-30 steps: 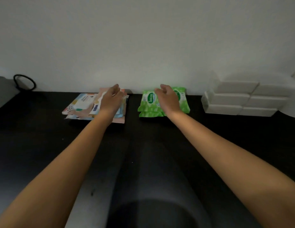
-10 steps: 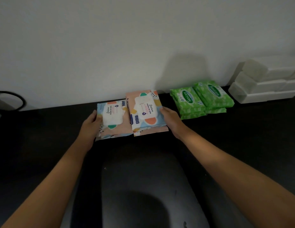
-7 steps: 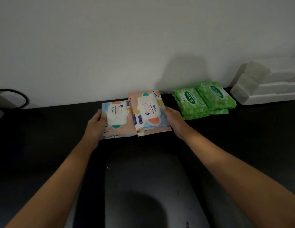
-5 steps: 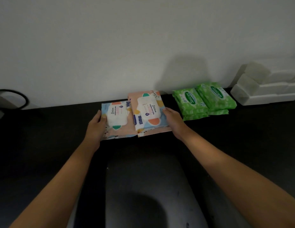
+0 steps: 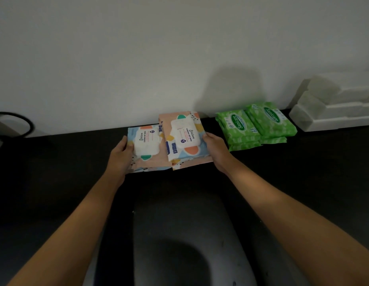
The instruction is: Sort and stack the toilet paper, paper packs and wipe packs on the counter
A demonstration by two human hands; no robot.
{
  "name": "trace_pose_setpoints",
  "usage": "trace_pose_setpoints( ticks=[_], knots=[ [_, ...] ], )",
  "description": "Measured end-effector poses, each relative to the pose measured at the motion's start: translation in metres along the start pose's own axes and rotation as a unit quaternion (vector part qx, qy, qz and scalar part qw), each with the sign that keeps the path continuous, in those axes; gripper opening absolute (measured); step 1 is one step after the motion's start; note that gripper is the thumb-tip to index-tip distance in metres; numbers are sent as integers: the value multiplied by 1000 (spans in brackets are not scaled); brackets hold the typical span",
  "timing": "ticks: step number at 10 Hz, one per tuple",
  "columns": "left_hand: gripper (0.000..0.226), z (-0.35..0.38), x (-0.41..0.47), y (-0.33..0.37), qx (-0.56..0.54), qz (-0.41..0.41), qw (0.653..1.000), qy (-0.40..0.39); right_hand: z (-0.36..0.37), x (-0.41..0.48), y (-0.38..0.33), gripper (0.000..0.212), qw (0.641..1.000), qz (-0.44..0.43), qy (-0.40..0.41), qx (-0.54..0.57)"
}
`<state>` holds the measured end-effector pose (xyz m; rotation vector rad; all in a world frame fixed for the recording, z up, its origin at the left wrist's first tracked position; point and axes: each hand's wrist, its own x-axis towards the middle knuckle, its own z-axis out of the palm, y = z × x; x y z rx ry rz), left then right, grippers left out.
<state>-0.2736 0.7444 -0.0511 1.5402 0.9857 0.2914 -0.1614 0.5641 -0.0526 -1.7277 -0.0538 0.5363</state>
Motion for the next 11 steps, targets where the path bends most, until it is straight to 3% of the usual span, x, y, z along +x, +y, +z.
trace_pose_setpoints(
  ticks=[5,8,9,11],
  knots=[
    [51,-1,-4,0,16,18,1000,-4,1,-4,6,39,998,-39,22,-35],
    [56,-6,-7,3,-3,4,1000,4,-3,-5,3,36,1000,-20,14,-19],
    [55,-11,-17,9,-6,17,1000,18,-7,-12,-4,32,1000,-18,5,-22],
    [52,-15,-56,13,15,134,989,55,-19,-43,-12,23,993,-71,8,-97]
  ],
)
